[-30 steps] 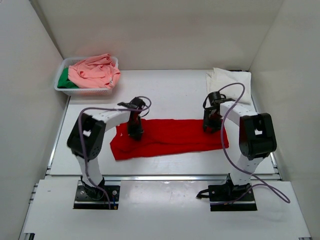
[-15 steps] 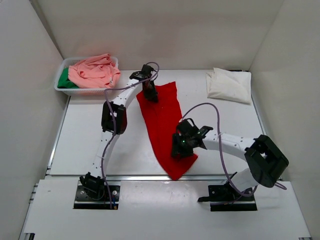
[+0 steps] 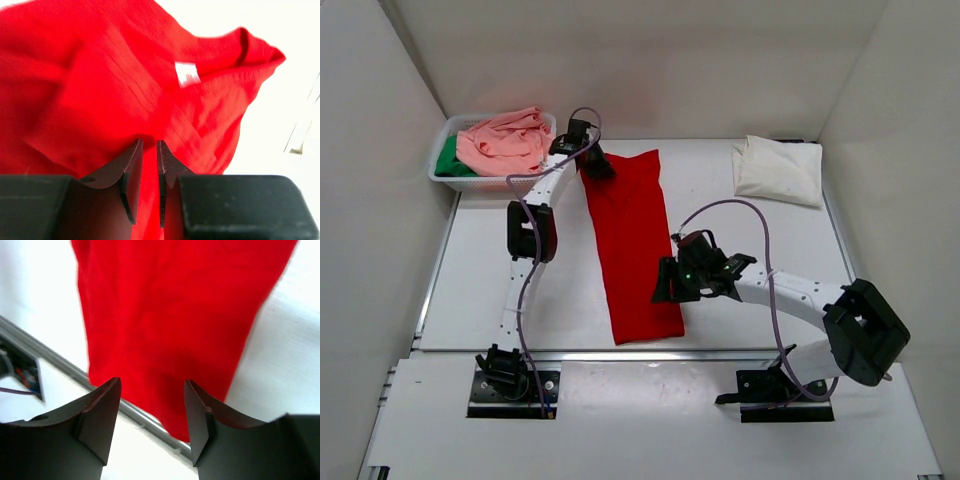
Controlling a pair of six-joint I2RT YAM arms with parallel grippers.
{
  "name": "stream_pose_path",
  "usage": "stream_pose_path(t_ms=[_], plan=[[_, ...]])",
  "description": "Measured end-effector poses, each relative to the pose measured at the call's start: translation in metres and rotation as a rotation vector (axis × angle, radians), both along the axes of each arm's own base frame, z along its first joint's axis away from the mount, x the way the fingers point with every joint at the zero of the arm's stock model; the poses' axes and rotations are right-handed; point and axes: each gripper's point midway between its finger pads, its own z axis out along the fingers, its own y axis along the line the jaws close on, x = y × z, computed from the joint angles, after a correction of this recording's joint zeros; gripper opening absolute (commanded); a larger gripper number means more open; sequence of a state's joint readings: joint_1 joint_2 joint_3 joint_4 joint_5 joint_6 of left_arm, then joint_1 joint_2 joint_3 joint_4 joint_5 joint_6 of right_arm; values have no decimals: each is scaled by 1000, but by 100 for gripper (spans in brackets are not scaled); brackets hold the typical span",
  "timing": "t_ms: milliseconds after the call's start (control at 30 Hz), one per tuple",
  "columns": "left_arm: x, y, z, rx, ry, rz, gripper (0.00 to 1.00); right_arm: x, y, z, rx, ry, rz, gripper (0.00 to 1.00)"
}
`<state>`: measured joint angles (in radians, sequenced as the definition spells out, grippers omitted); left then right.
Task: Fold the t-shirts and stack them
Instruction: Rotate the tshirt 90 degrees
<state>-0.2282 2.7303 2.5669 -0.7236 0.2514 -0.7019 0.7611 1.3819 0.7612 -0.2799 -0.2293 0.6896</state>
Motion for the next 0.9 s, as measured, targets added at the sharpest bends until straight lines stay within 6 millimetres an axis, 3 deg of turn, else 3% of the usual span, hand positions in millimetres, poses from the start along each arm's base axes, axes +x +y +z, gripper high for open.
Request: stream_pose_path(t_ms=[100, 167, 233, 300, 500, 633, 700, 800, 900], plan=[[7, 9, -1, -19, -11, 21, 30, -5, 0, -16, -36, 15, 40, 34], [11, 8, 3, -37, -25, 22, 30, -11, -3, -33, -75, 47, 58, 15], [13, 2, 7, -55, -41, 17, 29, -20, -10, -48, -120, 91, 64, 10], [14, -4, 9, -67, -52, 5, 29, -23, -12, -52, -130, 109, 56, 4], [15, -14, 14, -112, -62, -22, 35, -28, -13, -50, -120, 97, 67, 23], [4, -3, 39, -80, -58, -46, 42, -13, -9, -36, -151, 59, 89, 32], [-21, 12, 58, 7, -34, -50, 43, 5, 0, -17, -153, 2, 88, 43], [-93, 23, 101, 130, -21, -75, 44, 39, 12, 19, -126, -108, 45, 53], [-205, 6, 145, 183, -81, -158, 50, 55, 0, 33, -138, -154, -26, 59]])
